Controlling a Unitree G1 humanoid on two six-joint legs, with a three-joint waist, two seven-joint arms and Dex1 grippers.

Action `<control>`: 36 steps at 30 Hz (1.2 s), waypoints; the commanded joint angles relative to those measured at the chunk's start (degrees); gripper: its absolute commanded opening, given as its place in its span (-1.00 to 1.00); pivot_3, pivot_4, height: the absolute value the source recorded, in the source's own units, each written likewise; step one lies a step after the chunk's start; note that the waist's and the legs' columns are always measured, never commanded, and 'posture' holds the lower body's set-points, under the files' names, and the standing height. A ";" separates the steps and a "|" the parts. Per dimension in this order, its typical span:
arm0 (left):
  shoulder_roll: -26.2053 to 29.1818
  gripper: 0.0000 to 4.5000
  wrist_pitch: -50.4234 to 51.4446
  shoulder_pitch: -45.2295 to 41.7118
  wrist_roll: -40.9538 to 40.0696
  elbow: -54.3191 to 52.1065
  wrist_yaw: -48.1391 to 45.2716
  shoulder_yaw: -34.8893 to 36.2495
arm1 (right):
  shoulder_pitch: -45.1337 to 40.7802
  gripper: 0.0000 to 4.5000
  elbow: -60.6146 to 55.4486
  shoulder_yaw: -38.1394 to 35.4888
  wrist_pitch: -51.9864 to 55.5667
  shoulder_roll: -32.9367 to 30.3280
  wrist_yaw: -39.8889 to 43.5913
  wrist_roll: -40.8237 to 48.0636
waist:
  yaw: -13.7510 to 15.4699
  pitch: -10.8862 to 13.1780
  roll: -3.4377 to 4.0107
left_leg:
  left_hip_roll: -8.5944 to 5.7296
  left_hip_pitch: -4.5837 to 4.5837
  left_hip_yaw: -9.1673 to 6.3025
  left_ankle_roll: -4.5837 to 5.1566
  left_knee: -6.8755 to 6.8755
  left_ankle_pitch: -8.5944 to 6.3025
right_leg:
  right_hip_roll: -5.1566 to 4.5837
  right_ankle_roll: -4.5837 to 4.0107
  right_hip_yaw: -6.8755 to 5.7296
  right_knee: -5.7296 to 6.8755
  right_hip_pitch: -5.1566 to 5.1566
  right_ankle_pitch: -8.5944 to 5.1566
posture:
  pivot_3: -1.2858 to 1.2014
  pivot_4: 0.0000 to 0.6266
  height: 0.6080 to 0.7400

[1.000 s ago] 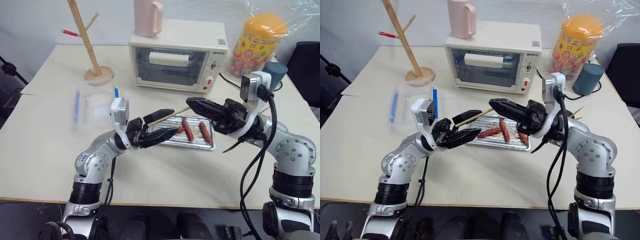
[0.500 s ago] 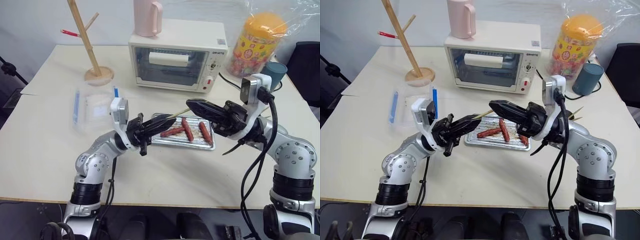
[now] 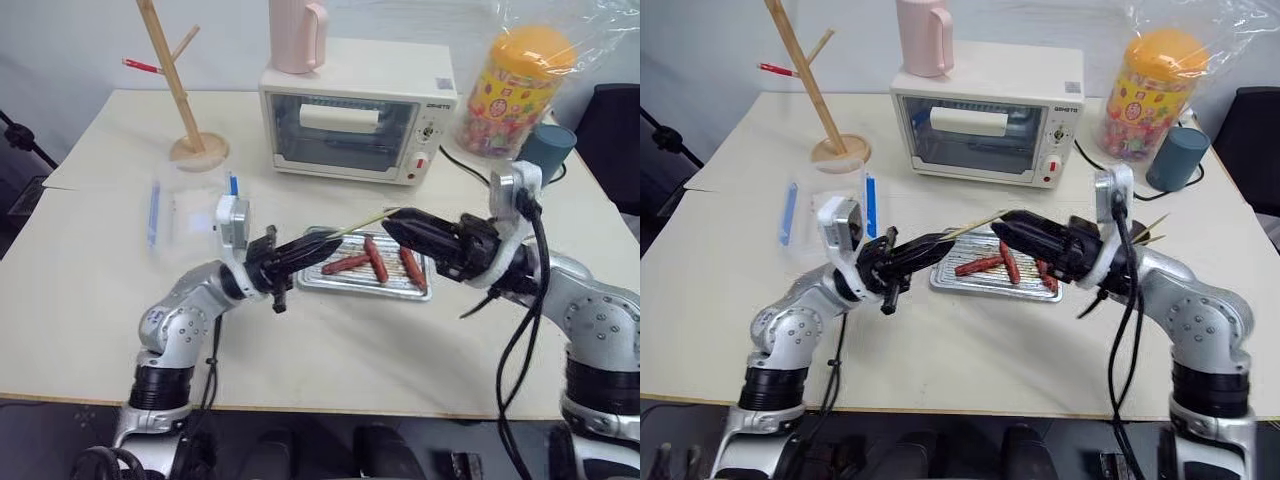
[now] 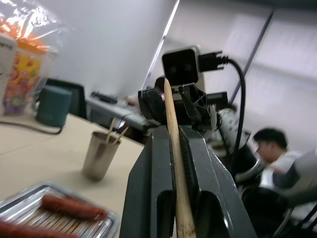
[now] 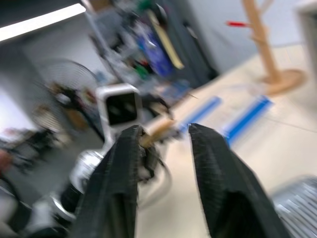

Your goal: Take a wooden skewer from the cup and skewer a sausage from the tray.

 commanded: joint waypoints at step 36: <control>10.07 -1.00 -5.67 21.99 2.33 -0.73 -0.56 15.38 | -13.17 0.99 12.89 17.43 7.29 -6.98 -5.79 -30.79 | -0.16 0.06 0.10 | 0.15 0.05 0.03 0.02 -0.15 -0.13 | 0.02 -0.15 0.05 -0.56 0.06 0.06 | 0.03 -0.52 1.00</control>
